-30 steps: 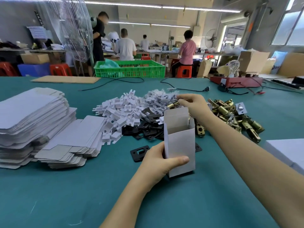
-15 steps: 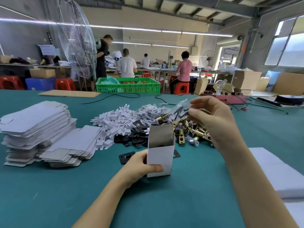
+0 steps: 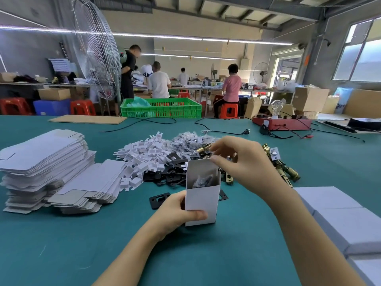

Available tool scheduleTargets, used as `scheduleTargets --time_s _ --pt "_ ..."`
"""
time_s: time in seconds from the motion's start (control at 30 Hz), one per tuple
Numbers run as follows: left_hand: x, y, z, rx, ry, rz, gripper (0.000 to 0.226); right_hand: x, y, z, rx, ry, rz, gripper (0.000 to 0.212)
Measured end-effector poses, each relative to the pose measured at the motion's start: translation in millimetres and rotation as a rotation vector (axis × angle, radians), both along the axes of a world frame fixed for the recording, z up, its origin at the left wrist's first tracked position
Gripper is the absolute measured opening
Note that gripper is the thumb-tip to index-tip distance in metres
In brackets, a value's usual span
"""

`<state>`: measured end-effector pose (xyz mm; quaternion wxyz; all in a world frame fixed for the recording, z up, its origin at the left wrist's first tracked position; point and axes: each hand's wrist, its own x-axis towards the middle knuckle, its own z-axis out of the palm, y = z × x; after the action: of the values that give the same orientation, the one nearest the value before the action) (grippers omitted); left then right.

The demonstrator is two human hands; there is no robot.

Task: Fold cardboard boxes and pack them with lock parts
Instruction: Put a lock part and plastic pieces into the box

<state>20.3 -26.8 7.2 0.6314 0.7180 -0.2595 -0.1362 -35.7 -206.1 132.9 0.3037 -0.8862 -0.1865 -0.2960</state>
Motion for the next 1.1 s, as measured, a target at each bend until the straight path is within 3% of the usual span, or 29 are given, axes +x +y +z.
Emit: scheduleTargets --time_s 0.07,0.17,0.27,0.4,0.57,1.1 --pt "-0.1 -0.3 -0.5 -0.007 0.004 0.006 0.041 -3.3 -5.8 3.3 -0.018 0.053 0.014 0.011" --pt "-0.1 -0.7 0.0 -0.014 0.006 0.010 0.040 -6.3 -3.4 1.4 -0.219 0.215 0.072 0.013" --pt "-0.1 -1.3 -0.1 -0.016 0.014 0.010 0.040 -3.6 7.0 -5.8 -0.366 0.182 0.067 0.010" --pt "0.6 -1.1 -3.0 -0.007 0.009 0.012 0.042 -4.9 3.2 -0.7 -0.267 0.073 -0.028 0.010" --pt "1.5 -2.2 -6.8 0.030 -0.058 0.054 0.044 -9.3 -6.2 6.0 -0.392 0.042 -0.068 0.009" --pt "2.9 -3.4 -7.2 0.047 -0.084 0.058 0.045 -9.2 2.2 3.2 -0.500 0.182 -0.077 0.025"
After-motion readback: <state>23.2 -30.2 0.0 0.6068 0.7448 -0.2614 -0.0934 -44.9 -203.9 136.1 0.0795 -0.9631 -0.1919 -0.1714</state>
